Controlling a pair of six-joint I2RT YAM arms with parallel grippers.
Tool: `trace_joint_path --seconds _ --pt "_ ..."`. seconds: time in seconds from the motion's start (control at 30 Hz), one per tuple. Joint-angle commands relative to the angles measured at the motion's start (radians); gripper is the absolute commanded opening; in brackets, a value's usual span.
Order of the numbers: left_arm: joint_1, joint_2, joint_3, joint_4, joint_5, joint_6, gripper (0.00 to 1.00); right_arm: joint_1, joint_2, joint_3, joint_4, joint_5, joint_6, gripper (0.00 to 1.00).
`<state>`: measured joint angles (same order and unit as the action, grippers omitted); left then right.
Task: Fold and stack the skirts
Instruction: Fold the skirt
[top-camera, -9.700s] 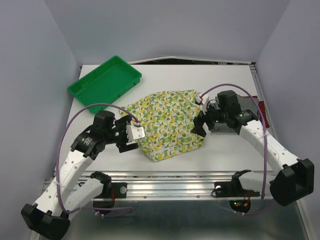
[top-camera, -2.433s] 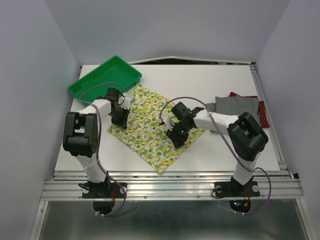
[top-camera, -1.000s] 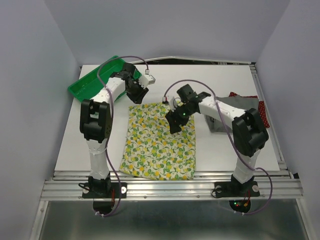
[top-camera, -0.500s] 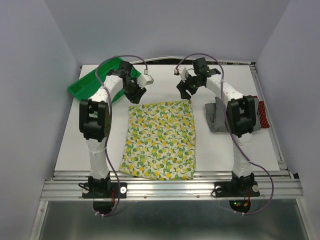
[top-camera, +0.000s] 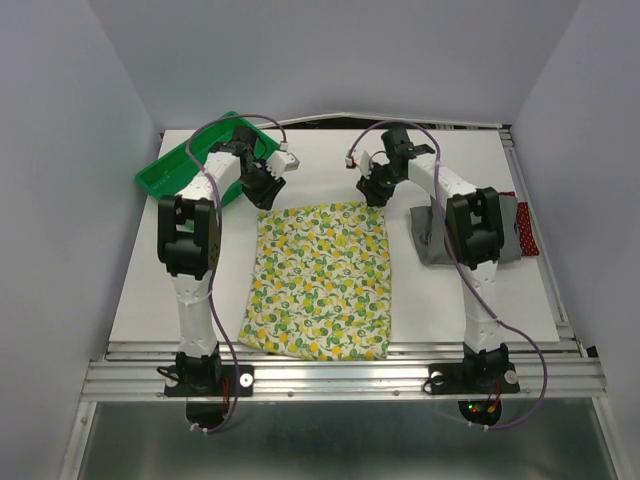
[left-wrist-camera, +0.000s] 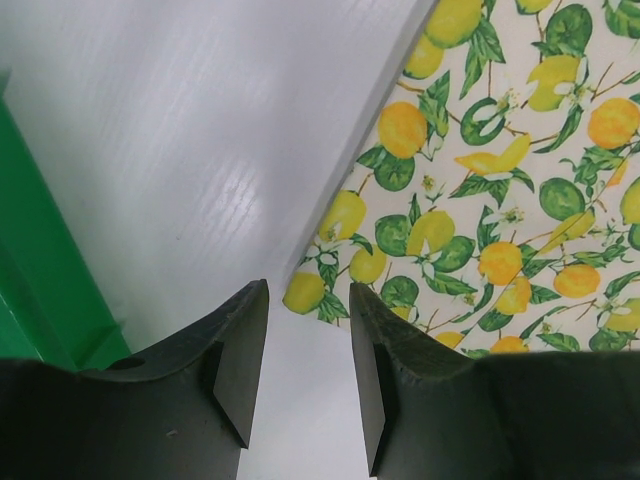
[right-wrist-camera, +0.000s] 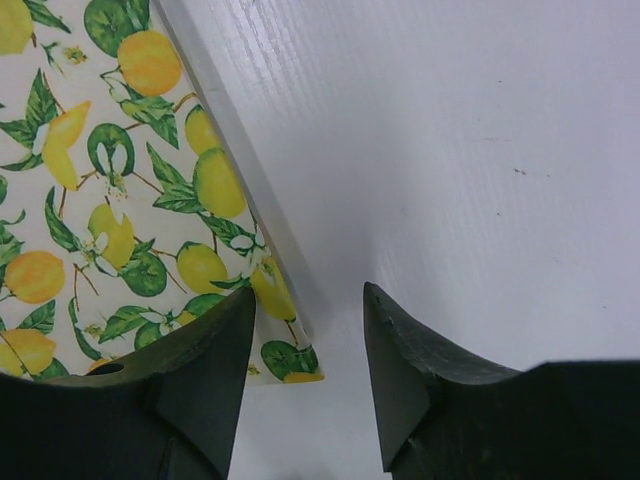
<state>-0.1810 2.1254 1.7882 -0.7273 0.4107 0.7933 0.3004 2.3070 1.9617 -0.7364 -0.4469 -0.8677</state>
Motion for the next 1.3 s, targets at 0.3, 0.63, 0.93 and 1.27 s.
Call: trace_joint_path --seconds 0.3,0.63,0.93,1.27 --pt "0.006 0.057 -0.016 -0.018 -0.041 0.04 0.48 -0.006 0.034 -0.026 0.0 0.01 -0.091 0.5" --pt "0.008 0.11 -0.009 -0.053 -0.069 0.081 0.29 -0.015 0.049 -0.055 0.0 0.048 -0.145 0.02" --pt "0.02 0.102 0.114 -0.034 -0.049 0.027 0.0 -0.044 0.081 0.112 0.06 0.096 -0.059 0.01" --pt "0.028 0.068 0.292 0.042 -0.095 -0.029 0.0 -0.083 0.077 0.324 0.224 0.192 0.019 0.01"
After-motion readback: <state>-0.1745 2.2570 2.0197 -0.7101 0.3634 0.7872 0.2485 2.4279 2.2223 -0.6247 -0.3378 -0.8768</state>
